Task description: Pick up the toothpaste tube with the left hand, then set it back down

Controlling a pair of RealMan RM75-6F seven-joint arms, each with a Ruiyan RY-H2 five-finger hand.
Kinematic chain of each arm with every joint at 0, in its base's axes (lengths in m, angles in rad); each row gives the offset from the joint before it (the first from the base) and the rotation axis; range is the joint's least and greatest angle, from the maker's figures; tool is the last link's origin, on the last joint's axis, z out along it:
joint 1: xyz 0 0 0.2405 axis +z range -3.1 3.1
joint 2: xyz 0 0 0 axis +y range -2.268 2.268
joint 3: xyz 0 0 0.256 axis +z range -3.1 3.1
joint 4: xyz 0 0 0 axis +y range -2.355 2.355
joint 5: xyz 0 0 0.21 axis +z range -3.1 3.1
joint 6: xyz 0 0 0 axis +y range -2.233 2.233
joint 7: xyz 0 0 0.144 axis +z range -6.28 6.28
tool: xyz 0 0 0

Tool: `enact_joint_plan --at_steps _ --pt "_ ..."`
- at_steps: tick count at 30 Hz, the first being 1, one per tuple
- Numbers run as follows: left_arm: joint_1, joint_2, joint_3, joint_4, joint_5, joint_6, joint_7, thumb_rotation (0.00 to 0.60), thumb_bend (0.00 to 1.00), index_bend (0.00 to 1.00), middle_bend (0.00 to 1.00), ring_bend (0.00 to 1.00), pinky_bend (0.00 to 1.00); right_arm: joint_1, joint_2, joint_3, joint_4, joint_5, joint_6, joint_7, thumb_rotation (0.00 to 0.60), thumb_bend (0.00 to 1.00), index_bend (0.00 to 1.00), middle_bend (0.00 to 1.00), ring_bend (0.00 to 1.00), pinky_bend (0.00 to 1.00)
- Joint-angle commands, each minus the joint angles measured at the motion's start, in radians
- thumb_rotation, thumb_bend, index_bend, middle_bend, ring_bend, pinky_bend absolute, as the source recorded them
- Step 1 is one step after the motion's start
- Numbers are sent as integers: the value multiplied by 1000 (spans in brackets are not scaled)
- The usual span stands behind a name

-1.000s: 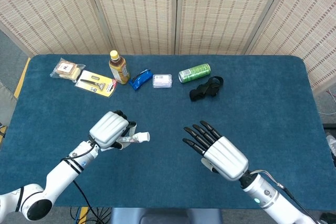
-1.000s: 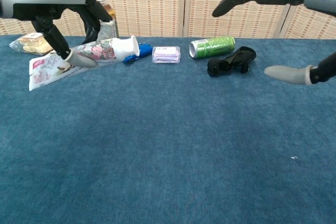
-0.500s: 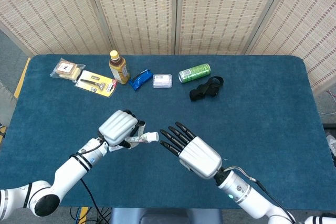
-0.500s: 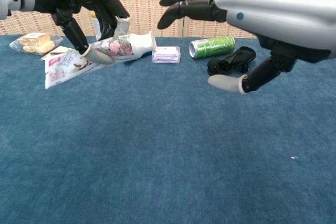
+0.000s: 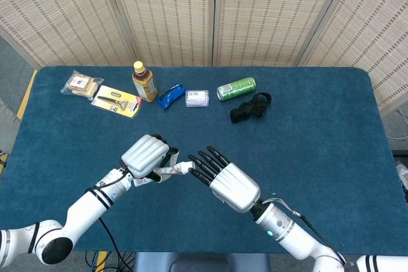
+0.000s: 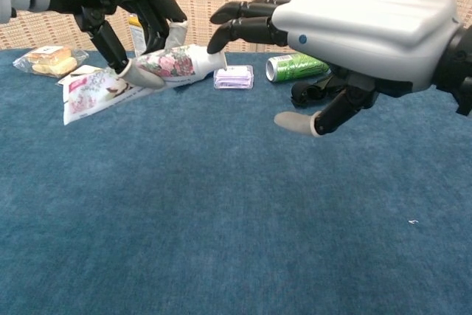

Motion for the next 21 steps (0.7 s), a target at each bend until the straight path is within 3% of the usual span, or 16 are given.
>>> enact_joint_plan --at_steps 1,21 --pt "-2 2 4 1 1 2 -2 600 362 576 697 484 316 9 -4 -4 1 13 -1 -4 600 268 165 0 0 0" --pt "-9 32 25 -6 29 -2 -48 600 363 580 697 485 315 46 -12 -17 17 95 27 -38 600 268 165 0 0 0"
